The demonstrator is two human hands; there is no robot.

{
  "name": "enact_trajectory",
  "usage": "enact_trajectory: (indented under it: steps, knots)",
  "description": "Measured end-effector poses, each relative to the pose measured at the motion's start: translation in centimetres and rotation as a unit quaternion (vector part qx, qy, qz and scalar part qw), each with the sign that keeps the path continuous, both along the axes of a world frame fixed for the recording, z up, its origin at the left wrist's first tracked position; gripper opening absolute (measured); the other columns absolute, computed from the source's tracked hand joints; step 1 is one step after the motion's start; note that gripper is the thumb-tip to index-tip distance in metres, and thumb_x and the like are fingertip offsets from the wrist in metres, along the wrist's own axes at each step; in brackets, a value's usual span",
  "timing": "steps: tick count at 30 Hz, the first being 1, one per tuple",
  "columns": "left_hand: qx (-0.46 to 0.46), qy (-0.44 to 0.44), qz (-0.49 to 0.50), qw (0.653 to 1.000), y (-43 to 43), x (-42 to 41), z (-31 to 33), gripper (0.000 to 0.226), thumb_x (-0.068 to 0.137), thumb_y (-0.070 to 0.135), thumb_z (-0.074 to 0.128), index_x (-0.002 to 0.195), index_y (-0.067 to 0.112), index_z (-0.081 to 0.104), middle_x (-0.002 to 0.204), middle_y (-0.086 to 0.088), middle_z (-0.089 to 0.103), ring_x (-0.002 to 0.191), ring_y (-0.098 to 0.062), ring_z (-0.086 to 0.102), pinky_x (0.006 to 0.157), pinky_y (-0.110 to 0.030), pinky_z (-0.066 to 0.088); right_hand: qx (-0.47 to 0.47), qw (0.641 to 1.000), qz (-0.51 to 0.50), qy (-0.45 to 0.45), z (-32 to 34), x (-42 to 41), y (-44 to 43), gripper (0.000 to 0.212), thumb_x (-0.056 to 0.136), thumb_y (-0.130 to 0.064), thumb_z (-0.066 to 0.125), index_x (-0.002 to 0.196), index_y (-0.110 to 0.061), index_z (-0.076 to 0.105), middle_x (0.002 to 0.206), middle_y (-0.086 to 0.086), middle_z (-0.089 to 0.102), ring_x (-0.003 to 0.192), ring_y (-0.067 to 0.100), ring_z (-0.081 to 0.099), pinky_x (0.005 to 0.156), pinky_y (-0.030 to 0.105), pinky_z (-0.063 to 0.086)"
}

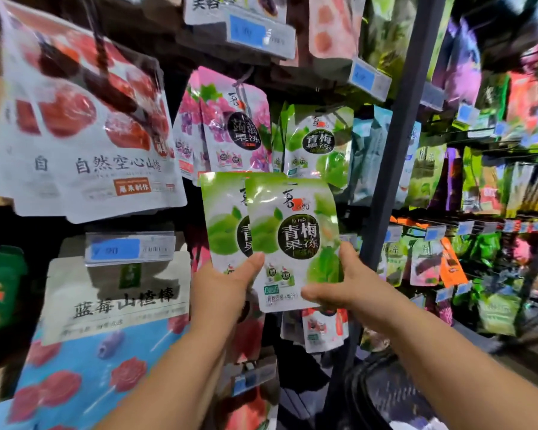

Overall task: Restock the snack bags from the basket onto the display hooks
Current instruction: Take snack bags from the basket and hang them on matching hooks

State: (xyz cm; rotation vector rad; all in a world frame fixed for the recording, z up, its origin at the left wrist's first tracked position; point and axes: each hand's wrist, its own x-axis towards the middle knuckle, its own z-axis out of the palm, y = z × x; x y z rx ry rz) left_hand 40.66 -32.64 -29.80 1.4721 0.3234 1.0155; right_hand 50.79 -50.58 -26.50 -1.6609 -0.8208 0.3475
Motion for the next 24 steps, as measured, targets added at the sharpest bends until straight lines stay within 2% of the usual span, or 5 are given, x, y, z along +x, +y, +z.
enact_trajectory:
  steps: [2,6,12,18,24]
  knots:
    - [-0.014,-0.002,-0.033,0.999,-0.3,0.2,0.3,0.015,0.078,0.023,0.082,0.087,0.020,0.069,0.079,0.007,0.073,0.066,0.003,0.068,0.066,-0.013,0.054,0.032,0.999,-0.011,-0.002,0.3,0.0,-0.1,0.077,0.055,-0.018,0.091,0.119,-0.033,0.050,0.097,-0.002,0.076,0.092,0.025,0.071,0.090,0.051,0.054]
    - [-0.039,0.004,-0.076,0.996,-0.4,0.4,0.8,0.015,0.076,0.026,0.084,0.080,0.021,0.071,0.077,0.002,0.074,0.079,-0.030,0.072,0.083,-0.051,0.058,0.113,0.993,-0.014,0.018,0.5,0.2,-0.2,0.078,0.054,-0.007,0.088,0.125,-0.015,0.054,0.109,0.011,0.074,0.100,0.031,0.071,0.084,0.042,0.057]
    - [-0.026,-0.025,-0.063,0.997,-0.3,-0.4,2.2,0.011,0.082,0.015,0.077,0.081,0.016,0.066,0.048,0.017,0.061,0.044,0.004,0.055,0.043,-0.011,0.041,0.202,0.978,-0.044,0.026,1.1,1.4,-1.0,0.074,0.062,0.000,0.084,0.126,-0.017,0.051,0.113,0.013,0.072,0.100,0.031,0.072,0.074,0.037,0.060]
    - [-0.011,-0.010,-0.049,0.999,0.0,-0.3,2.4,0.023,0.076,0.028,0.084,0.065,0.025,0.064,0.047,0.014,0.054,0.039,0.000,0.043,0.052,-0.025,0.036,0.233,0.968,-0.088,0.007,2.9,3.7,-1.5,0.071,0.071,-0.004,0.078,0.130,-0.020,0.042,0.119,0.010,0.067,0.100,0.026,0.072,0.075,0.039,0.059]
    - [0.036,-0.003,-0.018,0.999,0.3,-0.1,2.5,0.022,0.078,0.017,0.081,0.066,0.020,0.063,0.045,0.009,0.058,0.040,-0.005,0.050,0.039,-0.012,0.039,0.237,0.965,-0.110,-0.010,5.7,6.4,-1.1,0.067,0.085,-0.002,0.072,0.133,-0.029,0.035,0.116,0.001,0.064,0.090,0.014,0.071,0.065,0.028,0.057]
